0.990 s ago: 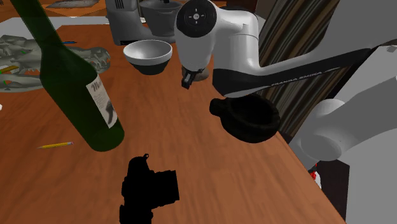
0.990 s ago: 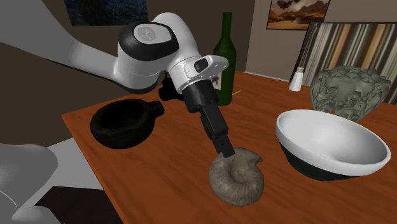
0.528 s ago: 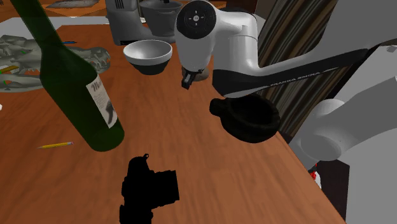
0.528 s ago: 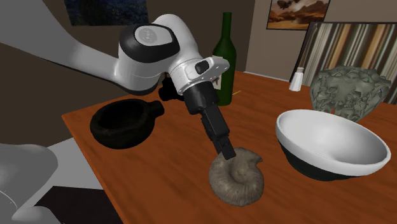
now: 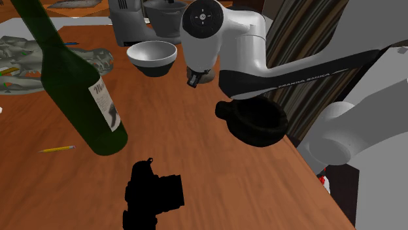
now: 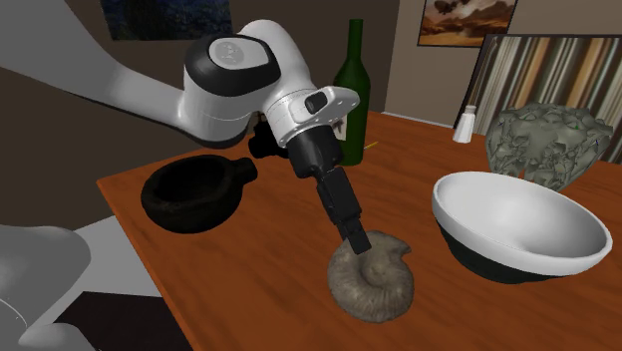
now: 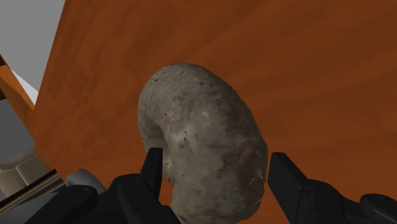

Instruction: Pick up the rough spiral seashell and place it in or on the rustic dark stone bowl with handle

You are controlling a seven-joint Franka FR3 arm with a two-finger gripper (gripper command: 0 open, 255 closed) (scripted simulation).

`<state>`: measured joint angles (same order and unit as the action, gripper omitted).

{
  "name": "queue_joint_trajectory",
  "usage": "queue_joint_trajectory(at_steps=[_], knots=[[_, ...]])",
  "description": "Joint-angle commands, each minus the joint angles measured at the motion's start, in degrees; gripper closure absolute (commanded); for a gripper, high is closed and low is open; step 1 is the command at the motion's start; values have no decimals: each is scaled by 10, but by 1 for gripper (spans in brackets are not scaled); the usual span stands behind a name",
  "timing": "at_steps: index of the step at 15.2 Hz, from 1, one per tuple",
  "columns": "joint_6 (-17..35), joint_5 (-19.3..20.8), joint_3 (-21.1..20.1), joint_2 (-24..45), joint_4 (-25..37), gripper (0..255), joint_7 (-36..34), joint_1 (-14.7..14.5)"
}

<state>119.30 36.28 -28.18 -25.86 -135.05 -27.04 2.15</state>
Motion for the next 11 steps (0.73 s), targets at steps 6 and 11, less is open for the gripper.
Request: queue_joint_trajectory(at_steps=[6, 11], knots=[[-22, -12, 4, -3, 22, 255, 21, -4], [-49, -22, 9, -8, 52, 255, 46, -6]])
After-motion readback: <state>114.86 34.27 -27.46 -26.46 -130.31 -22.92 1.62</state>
